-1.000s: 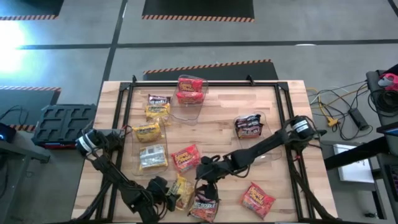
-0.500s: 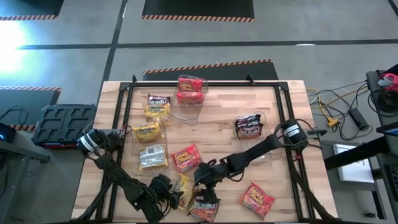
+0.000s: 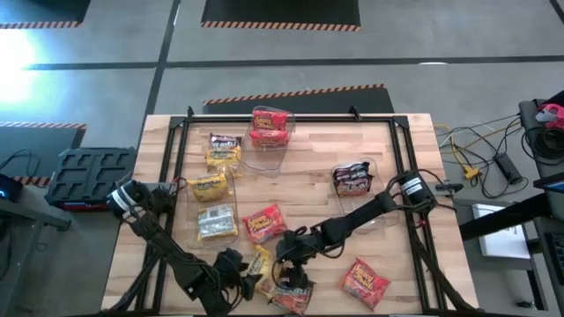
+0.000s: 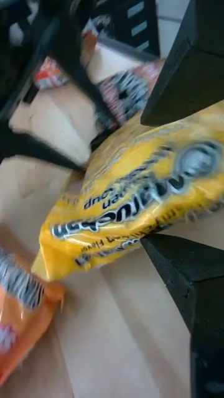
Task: Sort Maruchan noodles
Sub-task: Put the bottom yellow pack noodle into the bottom left transparent bin
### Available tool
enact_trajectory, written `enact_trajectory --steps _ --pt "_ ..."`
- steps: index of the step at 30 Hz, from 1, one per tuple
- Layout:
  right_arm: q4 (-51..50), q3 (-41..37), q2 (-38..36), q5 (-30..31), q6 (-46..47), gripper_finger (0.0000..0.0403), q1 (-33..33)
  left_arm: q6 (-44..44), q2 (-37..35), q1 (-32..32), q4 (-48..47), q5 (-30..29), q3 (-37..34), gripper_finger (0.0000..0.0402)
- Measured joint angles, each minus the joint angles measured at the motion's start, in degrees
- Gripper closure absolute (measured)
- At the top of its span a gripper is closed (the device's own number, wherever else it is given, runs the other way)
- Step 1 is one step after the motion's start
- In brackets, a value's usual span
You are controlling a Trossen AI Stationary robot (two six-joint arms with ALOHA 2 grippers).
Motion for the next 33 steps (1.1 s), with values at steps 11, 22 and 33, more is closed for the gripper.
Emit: enact_trajectory --steps 11,22,33 --pt "0.15 0.07 1.61 0.03 -0.07 0.0173 -0.04 -5.37 -0.83 -0.68 -19.52 7.58 8.54 0.0122" --pt "1.59 0.07 2.51 0.06 -1.64 0.0173 -0.26 -25.20 -0.65 -3.67 -18.09 3.94 6.30 0.0122" --pt "1.91 -0.02 2.51 -0.01 -2.94 0.0173 -0.61 -32.31 -0.61 -3.36 -10.18 -4.07 4.43 0.0122"
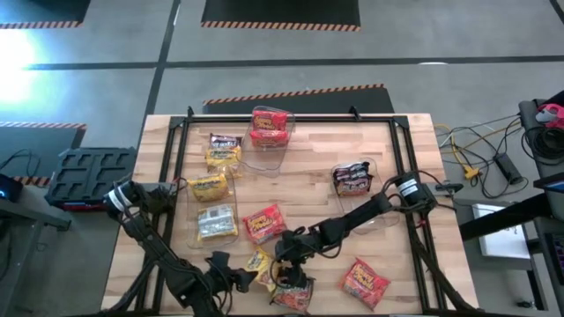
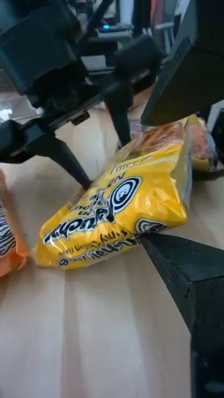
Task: Sort Maruchan noodles
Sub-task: Put the bottom yellow pack noodle into the bottom left transparent bin
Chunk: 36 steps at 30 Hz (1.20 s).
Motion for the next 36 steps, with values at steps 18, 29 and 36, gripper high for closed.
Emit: enact_trajectory --steps 18,29,36 --pt "0.56 -0.09 0.00 0.09 -3.01 0.0173 -0.26 0.33 0.80 1.44 6.91 8.02 -0.17 0.0122" --pt "1.96 -0.09 0.09 3.69 -4.04 0.0173 -0.62 -0.11 0.63 2.01 7.86 11.18 -0.33 0.0122" --pt "2.33 -0.09 0.09 6.87 -5.16 0.0173 -0.73 -0.74 0.63 4.22 7.73 9.16 -1.22 0.0122"
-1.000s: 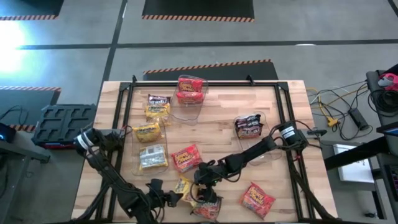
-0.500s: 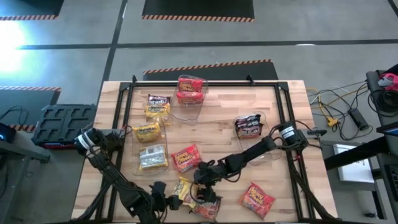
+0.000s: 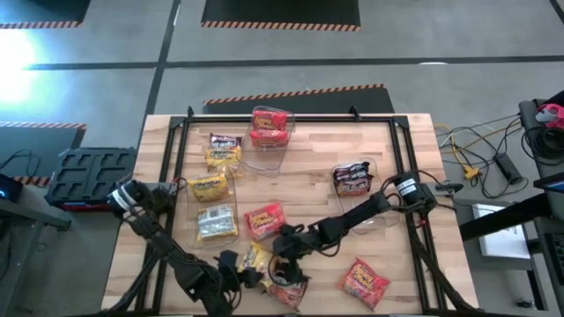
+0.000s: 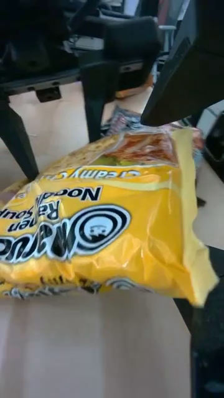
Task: Sort Maruchan noodles
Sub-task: Put the bottom yellow pack noodle into the bottom left transparent bin
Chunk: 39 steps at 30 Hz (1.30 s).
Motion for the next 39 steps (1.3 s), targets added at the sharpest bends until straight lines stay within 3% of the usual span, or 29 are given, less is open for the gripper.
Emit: enact_trajectory --steps 13,26,39 --pt "1.00 0.00 0.00 2.42 -2.90 0.0173 -0.17 0.00 0.00 1.42 -1.92 1.60 -0.79 0.0127" --pt "1.11 0.00 0.00 2.27 -3.00 0.0173 0.25 0.00 -0.04 1.70 -3.45 2.82 -0.79 0.0201" --pt "-4.64 0.15 -1.31 1.29 -2.58 0.0173 0.60 4.09 -0.07 1.64 -3.69 2.69 0.11 0.0232"
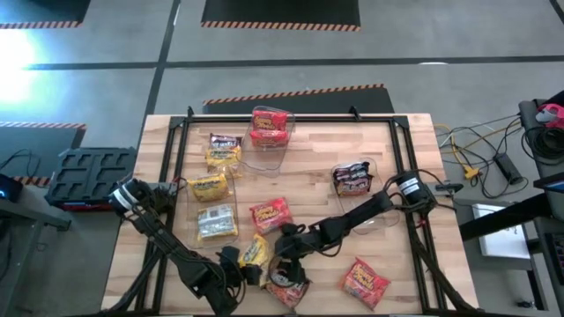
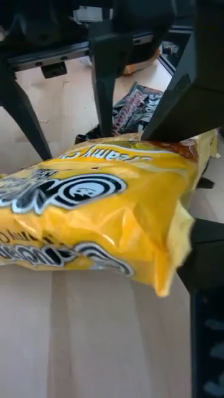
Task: Sort Maruchan noodles
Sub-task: Put the bottom yellow pack noodle into the bottom left transparent bin
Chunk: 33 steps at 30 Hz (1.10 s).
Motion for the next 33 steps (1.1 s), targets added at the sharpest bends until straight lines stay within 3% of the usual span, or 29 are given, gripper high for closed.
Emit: enact_trajectory --steps 17,24,33 --pt "-6.22 -0.15 -3.17 1.12 -0.72 0.0173 -0.11 5.87 0.00 -0.07 -0.34 -0.09 0.09 0.0286" --pt "-9.79 -0.14 -3.70 9.42 -3.32 0.0173 -0.43 7.45 0.00 -0.07 -0.82 -0.13 0.09 0.0294" --pt "-6.01 -0.13 -2.80 10.12 -5.03 0.0173 -1.05 13.42 0.00 -0.11 -1.18 -2.73 0.09 0.0311"
